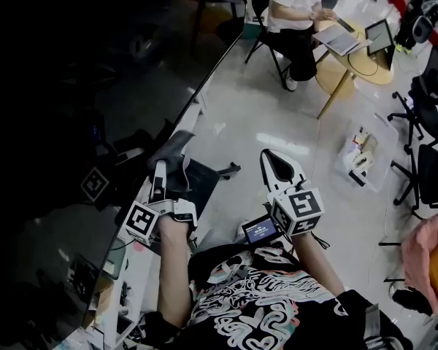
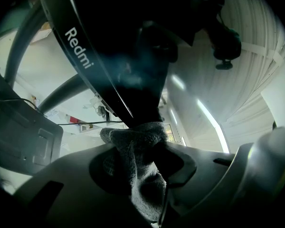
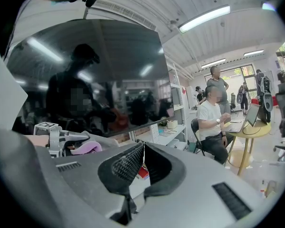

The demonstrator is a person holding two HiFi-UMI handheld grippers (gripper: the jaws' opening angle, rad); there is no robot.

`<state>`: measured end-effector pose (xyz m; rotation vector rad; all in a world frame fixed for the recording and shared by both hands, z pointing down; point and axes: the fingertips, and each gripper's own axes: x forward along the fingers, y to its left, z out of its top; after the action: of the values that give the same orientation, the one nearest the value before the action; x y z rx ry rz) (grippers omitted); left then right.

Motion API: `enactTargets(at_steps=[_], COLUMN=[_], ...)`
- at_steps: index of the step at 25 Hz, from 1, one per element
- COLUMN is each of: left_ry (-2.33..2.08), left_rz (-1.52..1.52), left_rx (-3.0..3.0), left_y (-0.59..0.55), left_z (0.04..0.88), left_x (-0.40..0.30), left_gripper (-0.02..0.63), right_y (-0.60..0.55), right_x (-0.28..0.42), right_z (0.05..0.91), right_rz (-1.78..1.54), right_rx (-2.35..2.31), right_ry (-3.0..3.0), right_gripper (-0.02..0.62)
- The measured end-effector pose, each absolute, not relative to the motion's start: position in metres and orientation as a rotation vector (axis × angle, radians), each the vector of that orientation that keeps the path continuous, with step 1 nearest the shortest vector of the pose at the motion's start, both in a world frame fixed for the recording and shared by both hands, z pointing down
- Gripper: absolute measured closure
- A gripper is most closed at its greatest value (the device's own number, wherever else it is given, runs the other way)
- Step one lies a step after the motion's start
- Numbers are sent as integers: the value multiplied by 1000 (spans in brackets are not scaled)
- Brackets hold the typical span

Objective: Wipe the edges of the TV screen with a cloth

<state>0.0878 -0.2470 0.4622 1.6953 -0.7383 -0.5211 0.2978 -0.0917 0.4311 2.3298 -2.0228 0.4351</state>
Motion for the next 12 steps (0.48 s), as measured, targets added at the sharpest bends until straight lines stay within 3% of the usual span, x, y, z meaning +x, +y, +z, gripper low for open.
enactTargets(at_steps=[5,9,12], left_ry=[-756,-754,-756], left_rz=[-503,-507,-499], left_rx=[1693,1697,1695], left_y=[-254,-253,-259], left_z=[454,460,457], left_x=[136,114,141], left_gripper=[463,463,463], right_y=[-98,-93,-96], right_x=[347,322,347], right_z=[424,431,427], right_rz=[459,458,468], right_rx=[2330,2329,2333], right_ry=[-2027,-2023,-2017], right_gripper=[566,566,566])
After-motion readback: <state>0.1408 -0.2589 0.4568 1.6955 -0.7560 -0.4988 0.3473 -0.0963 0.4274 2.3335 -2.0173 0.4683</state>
